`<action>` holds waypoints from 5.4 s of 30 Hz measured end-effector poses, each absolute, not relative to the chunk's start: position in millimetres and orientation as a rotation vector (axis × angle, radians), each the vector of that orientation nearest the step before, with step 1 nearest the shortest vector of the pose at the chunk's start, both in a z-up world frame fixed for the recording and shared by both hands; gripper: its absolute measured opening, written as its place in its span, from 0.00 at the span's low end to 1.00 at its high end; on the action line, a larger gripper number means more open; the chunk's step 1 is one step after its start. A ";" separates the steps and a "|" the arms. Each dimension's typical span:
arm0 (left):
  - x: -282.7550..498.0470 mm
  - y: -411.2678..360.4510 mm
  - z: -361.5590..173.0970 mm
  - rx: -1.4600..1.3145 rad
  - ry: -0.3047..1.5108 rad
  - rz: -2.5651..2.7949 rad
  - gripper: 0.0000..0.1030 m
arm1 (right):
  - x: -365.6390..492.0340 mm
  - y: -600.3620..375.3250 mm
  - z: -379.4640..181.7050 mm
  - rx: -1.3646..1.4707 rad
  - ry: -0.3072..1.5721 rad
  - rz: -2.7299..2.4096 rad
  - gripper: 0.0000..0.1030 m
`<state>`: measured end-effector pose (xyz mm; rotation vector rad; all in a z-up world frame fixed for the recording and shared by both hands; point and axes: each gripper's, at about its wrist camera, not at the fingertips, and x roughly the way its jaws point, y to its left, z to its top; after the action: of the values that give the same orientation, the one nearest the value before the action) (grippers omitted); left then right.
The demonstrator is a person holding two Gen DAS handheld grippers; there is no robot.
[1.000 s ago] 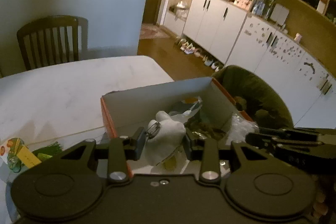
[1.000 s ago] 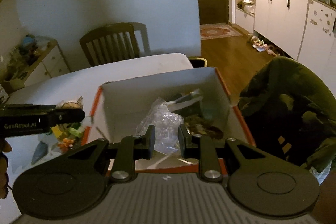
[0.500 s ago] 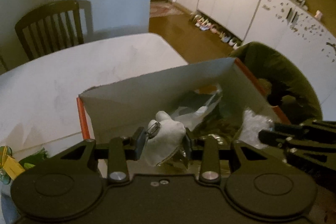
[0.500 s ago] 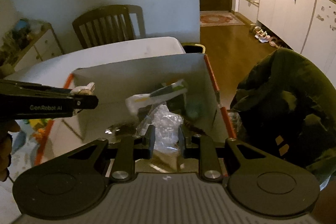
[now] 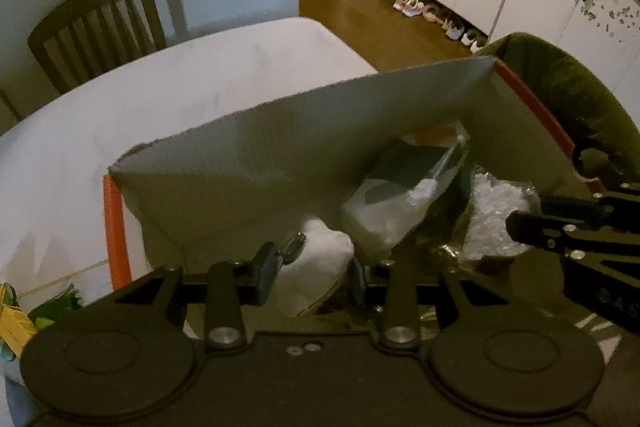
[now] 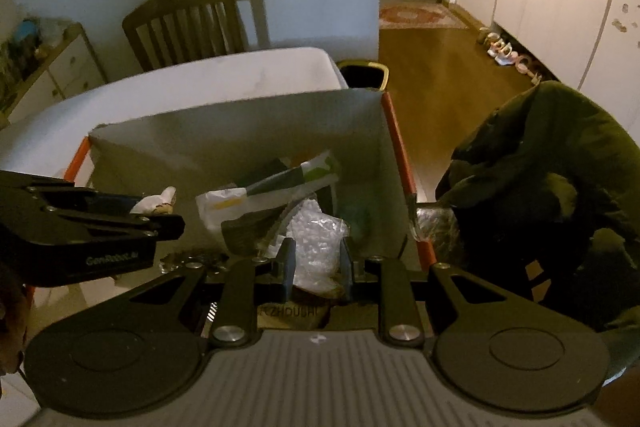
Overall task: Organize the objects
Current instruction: 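Carry the plush toy with the left tool while the right tool carries the bubble-wrap bag into the shoebox, then open both tools to release the plush toy and bubble-wrap bag into the shoebox, then withdraw both tools from the shoebox toward the remaining pile, then grasp the white orange-circled pouch with the left tool while the right tool grasps the yellow box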
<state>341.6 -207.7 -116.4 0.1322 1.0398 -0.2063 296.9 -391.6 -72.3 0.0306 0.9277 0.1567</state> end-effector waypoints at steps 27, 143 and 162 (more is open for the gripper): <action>349.0 -199.3 -130.7 0.096 1.132 -0.203 0.55 | 294.7 -404.3 -67.4 0.009 0.923 0.214 0.29; 304.3 171.9 -159.9 -0.375 0.882 -0.094 0.78 | 286.8 -34.8 -96.5 -0.163 0.969 0.538 0.60; 311.4 174.7 -164.7 -0.470 0.890 -0.097 0.43 | 281.8 -6.2 -115.1 -0.283 0.928 0.524 0.29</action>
<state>311.4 174.7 -164.7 -0.4700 0.8902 -0.0974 281.8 -6.2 -115.1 -0.2829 0.9282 0.5244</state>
